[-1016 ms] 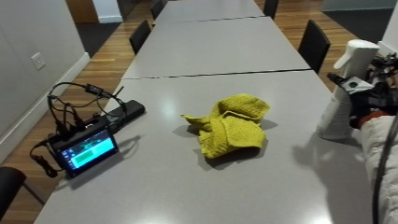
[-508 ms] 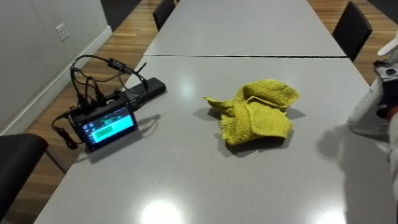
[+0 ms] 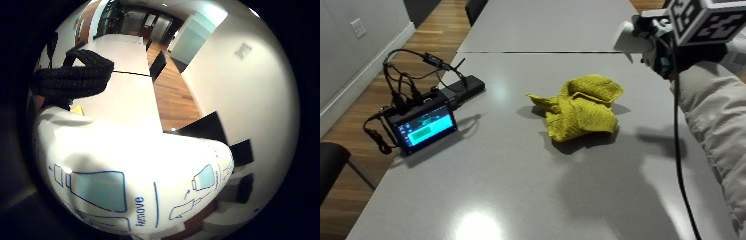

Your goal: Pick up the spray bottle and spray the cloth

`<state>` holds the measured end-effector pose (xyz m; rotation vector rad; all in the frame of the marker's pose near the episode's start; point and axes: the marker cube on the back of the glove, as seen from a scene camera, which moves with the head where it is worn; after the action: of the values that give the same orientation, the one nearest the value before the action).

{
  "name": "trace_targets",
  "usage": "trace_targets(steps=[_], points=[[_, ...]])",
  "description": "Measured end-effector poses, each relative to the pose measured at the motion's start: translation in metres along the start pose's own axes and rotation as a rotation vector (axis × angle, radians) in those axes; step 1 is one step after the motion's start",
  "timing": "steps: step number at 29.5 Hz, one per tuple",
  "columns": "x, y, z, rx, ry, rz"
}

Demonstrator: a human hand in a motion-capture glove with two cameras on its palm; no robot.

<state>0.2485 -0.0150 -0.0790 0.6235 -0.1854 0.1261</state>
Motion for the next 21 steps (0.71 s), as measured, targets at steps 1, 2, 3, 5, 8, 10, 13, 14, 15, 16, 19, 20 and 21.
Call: trace_targets(steps=[1, 2, 3, 5, 8, 10, 13, 14, 15, 16, 19, 20, 21], points=[[-0.013, -0.001, 0.003, -0.014, 0.082, -0.057], [-0.025, 0.0, 0.007, -0.029, 0.153, -0.112], [-0.036, 0.002, 0.012, -0.045, 0.213, -0.162], [-0.051, 0.004, 0.022, -0.075, 0.307, -0.24], [-0.065, 0.008, 0.033, -0.109, 0.396, -0.313], [-0.07, 0.011, 0.038, -0.122, 0.415, -0.332], [-0.07, 0.014, 0.043, -0.133, 0.403, -0.326], [-0.068, 0.014, 0.044, -0.133, 0.383, -0.315], [-0.067, 0.014, 0.045, -0.131, 0.349, -0.298], [-0.066, 0.013, 0.045, -0.127, 0.298, -0.274], [-0.063, 0.013, 0.044, -0.11, 0.029, -0.142], [-0.061, 0.013, 0.043, -0.104, -0.084, -0.084], [-0.06, 0.014, 0.042, -0.096, -0.196, -0.027]])
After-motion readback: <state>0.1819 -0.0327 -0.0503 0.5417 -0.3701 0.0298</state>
